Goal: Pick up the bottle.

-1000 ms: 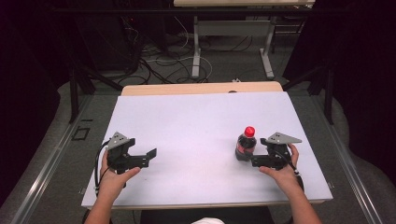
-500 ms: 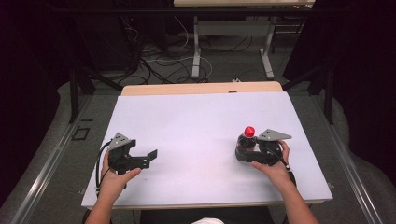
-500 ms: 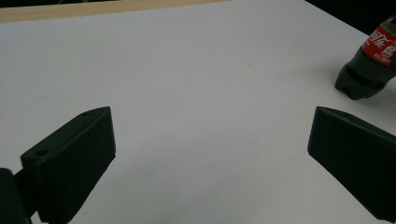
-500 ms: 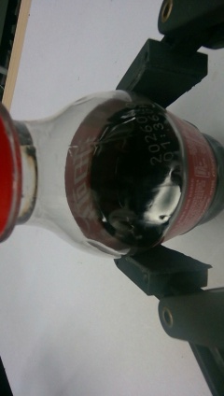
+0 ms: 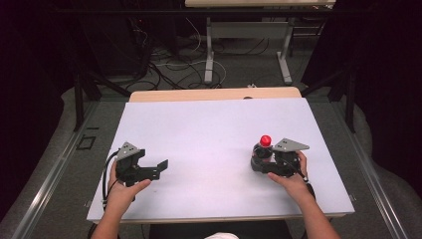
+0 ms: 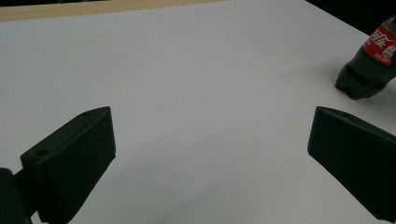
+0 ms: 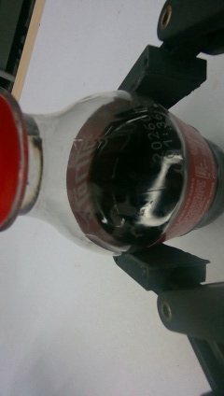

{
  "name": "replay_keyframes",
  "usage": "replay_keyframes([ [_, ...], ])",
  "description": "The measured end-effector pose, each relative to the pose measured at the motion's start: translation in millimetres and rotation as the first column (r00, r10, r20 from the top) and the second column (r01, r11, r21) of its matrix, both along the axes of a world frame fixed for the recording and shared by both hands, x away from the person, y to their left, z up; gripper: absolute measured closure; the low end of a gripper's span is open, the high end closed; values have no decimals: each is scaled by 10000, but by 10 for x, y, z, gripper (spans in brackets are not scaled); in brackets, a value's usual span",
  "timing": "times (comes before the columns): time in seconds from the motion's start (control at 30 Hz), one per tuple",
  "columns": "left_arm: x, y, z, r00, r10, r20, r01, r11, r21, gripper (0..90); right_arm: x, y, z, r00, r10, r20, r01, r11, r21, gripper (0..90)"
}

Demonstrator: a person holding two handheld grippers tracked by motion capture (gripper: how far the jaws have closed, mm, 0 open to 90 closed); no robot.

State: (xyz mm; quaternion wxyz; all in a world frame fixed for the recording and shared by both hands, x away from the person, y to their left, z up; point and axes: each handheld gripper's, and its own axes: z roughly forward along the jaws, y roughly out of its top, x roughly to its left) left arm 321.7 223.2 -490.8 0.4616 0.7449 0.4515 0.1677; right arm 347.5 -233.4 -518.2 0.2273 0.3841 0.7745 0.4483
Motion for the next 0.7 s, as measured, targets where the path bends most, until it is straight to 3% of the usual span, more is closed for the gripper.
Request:
replay_keyframes([
  [0.23, -8, 12, 22, 9999, 88, 58, -87, 9999, -122, 12, -28, 63, 87, 9997, 237, -115, -241, 9992, -325, 299],
  [0.47, -19, 28, 46, 9998, 121, 137, -119, 9998, -166, 14, -19, 257, 325, 9978, 656, -13, -656, 9976, -233, 300],
  [0.53, -16, 34, 44, 9998, 131, 154, -128, 9997, -193, 15, -50, 376, 408, 9946, 991, 320, -983, 9948, -259, 301],
  [0.7, -23, 20, 49, 9999, 36, 113, -34, 9998, -204, 22, -108, 603, 475, 9818, 1856, 392, -1856, 9826, -55, 302],
])
